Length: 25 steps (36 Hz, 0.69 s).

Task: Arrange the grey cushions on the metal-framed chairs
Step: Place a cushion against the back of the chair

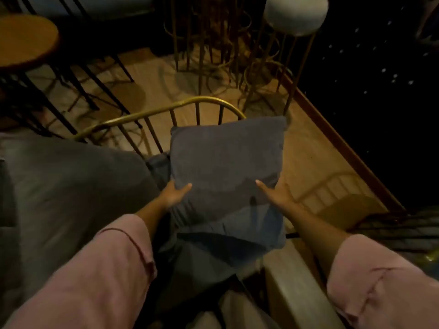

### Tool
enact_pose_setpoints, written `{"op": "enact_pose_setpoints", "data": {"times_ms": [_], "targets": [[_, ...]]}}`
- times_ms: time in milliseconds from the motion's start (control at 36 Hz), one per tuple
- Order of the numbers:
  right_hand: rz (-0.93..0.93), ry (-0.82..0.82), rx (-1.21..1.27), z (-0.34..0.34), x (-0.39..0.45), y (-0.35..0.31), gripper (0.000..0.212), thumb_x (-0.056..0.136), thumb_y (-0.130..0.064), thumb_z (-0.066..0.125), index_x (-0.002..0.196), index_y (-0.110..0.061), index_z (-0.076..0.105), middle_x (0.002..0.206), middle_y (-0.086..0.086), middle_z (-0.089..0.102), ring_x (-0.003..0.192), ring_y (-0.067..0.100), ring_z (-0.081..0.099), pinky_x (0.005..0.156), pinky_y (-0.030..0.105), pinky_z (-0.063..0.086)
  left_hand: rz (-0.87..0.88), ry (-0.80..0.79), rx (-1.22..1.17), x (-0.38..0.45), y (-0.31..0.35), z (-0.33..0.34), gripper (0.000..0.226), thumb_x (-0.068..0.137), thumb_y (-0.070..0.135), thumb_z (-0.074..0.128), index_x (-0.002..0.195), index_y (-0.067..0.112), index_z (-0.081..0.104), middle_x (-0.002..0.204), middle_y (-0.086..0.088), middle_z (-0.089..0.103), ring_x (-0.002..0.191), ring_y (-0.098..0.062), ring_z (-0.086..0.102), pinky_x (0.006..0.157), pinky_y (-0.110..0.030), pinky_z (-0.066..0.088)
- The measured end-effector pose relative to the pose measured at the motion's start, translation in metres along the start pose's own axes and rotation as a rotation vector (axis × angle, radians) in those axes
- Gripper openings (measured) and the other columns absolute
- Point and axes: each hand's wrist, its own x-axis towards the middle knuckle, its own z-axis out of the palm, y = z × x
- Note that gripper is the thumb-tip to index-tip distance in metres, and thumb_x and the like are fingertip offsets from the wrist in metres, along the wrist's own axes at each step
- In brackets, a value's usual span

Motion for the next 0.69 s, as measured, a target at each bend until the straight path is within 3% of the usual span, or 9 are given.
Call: {"op": "enact_pose_setpoints", "data": {"times_ms": [56, 167, 306, 389, 500, 583, 694], "targets": [[0.029, 0.043, -0.074, 0.011, 0.004, 0.004, 0.099, 0.082, -0.056, 0.069, 0.154, -0.006, 0.023, 0.161, 0.015, 0.027, 0.149, 0.032, 0.025, 0.121, 0.039, 0.016, -0.026, 0.064, -0.062, 0.012, 0.001, 0.009, 0.054, 0.095, 0.034, 0.059, 0.141, 0.007, 0.05, 0.142, -0.012, 0.055, 0.131, -0.032, 0.053, 0.113, -0.049, 0.039], [0.077, 0.139, -0.071, 0.038, 0.002, 0.02, 0.104, 0.082, -0.064, 0.063, 0.157, -0.014, 0.012, 0.163, 0.016, 0.02, 0.149, 0.034, 0.021, 0.122, 0.048, 0.019, -0.078, 0.189, -0.148, 0.04, -0.008, 0.022, 0.052, 0.097, 0.03, 0.056, 0.14, 0.002, 0.048, 0.143, -0.014, 0.053, 0.133, -0.03, 0.05, 0.116, -0.045, 0.036], [0.057, 0.217, -0.159, 0.059, 0.008, 0.035, 0.099, 0.085, -0.066, 0.055, 0.157, -0.018, 0.007, 0.158, 0.019, 0.024, 0.145, 0.038, 0.026, 0.116, 0.051, 0.023, -0.129, 0.281, -0.205, 0.099, -0.053, 0.009, 0.08, 0.082, 0.064, 0.057, 0.14, 0.009, 0.05, 0.14, -0.013, 0.058, 0.127, -0.031, 0.055, 0.112, -0.047, 0.041], [0.03, 0.244, -0.162, 0.066, 0.014, 0.046, 0.102, 0.082, -0.075, 0.049, 0.157, -0.018, 0.01, 0.155, 0.019, 0.029, 0.141, 0.038, 0.03, 0.114, 0.052, 0.026, -0.202, 0.352, -0.308, 0.106, -0.041, 0.001, 0.093, 0.072, 0.079, 0.055, 0.134, 0.009, 0.055, 0.134, -0.009, 0.061, 0.119, -0.031, 0.06, 0.107, -0.045, 0.046], [-0.024, 0.283, -0.157, 0.071, 0.02, 0.054, 0.11, 0.074, -0.087, 0.034, 0.155, -0.015, 0.016, 0.149, 0.018, 0.037, 0.136, 0.037, 0.037, 0.11, 0.052, 0.03, -0.235, 0.236, -0.54, 0.119, -0.038, -0.002, 0.076, 0.07, 0.08, 0.058, 0.126, 0.028, 0.061, 0.122, 0.003, 0.063, 0.11, -0.023, 0.06, 0.107, -0.042, 0.043], [-0.032, 0.256, -0.113, 0.07, 0.025, 0.057, 0.109, 0.074, -0.084, 0.04, 0.155, -0.015, 0.018, 0.149, 0.018, 0.038, 0.136, 0.036, 0.036, 0.111, 0.051, 0.03, -0.244, 0.199, -0.628, 0.129, -0.051, -0.004, 0.103, 0.05, 0.092, 0.061, 0.135, 0.033, 0.056, 0.14, 0.003, 0.058, 0.127, -0.025, 0.054, 0.114, -0.048, 0.037], [-0.056, 0.258, -0.011, 0.061, 0.028, 0.064, 0.092, 0.08, -0.073, 0.048, 0.151, -0.018, 0.029, 0.149, 0.009, 0.044, 0.137, 0.029, 0.042, 0.112, 0.052, 0.036, -0.248, 0.22, -0.65, 0.119, -0.041, 0.0, 0.109, 0.053, 0.094, 0.055, 0.143, 0.032, 0.046, 0.144, 0.003, 0.053, 0.13, -0.026, 0.05, 0.112, -0.046, 0.038]]}}
